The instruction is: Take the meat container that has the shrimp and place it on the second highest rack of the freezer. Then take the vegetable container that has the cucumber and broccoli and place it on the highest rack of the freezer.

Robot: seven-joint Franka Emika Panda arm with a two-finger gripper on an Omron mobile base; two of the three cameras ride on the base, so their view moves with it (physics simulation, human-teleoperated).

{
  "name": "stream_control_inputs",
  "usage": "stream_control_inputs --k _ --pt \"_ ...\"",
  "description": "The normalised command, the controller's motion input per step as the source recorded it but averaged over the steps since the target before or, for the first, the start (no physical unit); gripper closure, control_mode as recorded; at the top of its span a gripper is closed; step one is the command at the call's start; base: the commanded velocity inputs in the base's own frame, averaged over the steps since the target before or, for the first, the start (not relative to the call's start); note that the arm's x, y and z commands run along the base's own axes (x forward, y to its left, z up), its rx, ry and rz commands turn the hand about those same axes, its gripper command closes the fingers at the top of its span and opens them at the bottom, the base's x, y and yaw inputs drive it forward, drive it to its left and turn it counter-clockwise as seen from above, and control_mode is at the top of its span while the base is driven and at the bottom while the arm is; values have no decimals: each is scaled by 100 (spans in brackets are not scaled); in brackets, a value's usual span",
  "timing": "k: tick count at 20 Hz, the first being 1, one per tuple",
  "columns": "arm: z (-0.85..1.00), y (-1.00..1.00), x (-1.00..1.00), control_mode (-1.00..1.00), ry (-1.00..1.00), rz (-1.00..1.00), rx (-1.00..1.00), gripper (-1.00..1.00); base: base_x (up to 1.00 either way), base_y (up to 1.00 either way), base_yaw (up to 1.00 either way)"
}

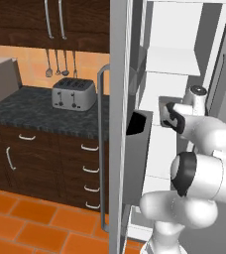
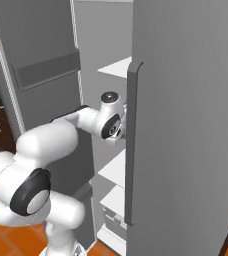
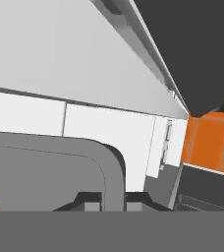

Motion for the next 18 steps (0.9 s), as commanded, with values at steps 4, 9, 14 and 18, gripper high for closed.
stream_control_inputs --k 4,9,14,18 --pt "-23 0 61 -100 0 0 0 100 0 0 0" --pt "-14 -3 43 -100 0 0 0 100 0 0 0" --pt "-8 -6 55 -100 0 0 0 100 0 0 0" --pt "-2 -16 51 -100 0 0 0 100 0 0 0"
